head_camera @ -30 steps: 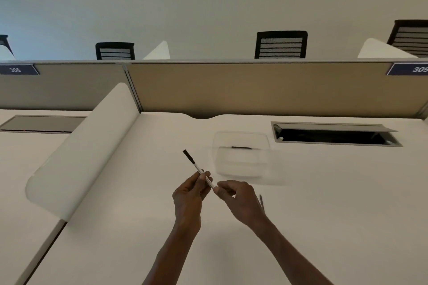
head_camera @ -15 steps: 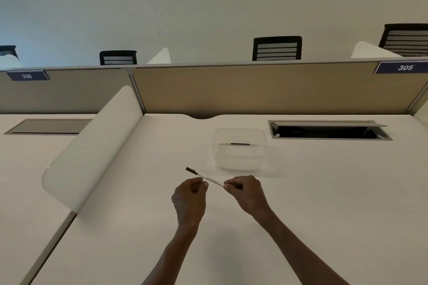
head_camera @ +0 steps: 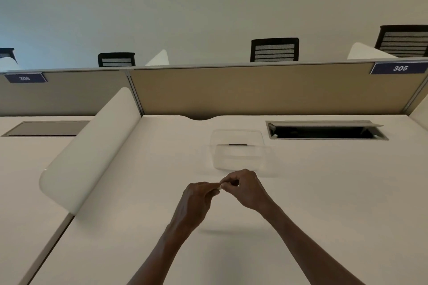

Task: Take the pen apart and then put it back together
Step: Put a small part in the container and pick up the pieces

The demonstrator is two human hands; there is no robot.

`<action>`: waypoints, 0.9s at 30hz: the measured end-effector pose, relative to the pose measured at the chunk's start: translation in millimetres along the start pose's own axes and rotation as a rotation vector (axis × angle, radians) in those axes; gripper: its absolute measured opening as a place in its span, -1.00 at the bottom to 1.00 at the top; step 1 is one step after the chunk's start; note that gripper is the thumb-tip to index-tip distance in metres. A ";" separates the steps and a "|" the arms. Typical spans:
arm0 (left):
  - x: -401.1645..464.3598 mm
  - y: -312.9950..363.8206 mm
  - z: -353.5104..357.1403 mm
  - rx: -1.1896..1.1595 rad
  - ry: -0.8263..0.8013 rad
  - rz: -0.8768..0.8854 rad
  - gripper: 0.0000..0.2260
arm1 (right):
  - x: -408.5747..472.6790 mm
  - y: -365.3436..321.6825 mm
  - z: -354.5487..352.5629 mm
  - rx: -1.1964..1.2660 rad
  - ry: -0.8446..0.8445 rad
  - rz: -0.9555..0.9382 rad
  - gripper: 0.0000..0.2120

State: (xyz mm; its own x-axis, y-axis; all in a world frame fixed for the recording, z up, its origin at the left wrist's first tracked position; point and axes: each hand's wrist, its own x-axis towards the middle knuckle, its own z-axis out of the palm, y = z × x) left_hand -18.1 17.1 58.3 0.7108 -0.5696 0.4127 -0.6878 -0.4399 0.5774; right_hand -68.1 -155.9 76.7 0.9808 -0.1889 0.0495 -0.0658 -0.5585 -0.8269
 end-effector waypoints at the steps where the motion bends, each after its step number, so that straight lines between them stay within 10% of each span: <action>1: -0.7 -1.3 2.0 -0.016 0.013 -0.003 -0.80 | 0.4 0.7 -0.8 0.006 -0.008 0.007 -0.90; 8: -7.9 -12.4 14.1 -0.098 0.071 -0.119 -0.85 | 11.6 19.9 -20.5 0.239 0.161 0.170 -0.89; 27: -11.8 -19.5 22.0 -0.311 0.048 -0.333 -0.72 | 23.2 107.9 -7.4 -0.389 0.125 0.508 -0.69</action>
State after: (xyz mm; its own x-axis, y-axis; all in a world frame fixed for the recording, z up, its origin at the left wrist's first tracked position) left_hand -16.3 17.2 26.7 0.8969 -0.3962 0.1966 -0.3488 -0.3601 0.8653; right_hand -53.8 -226.5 -7.2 0.7826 -0.5859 -0.2104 -0.6006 -0.6217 -0.5027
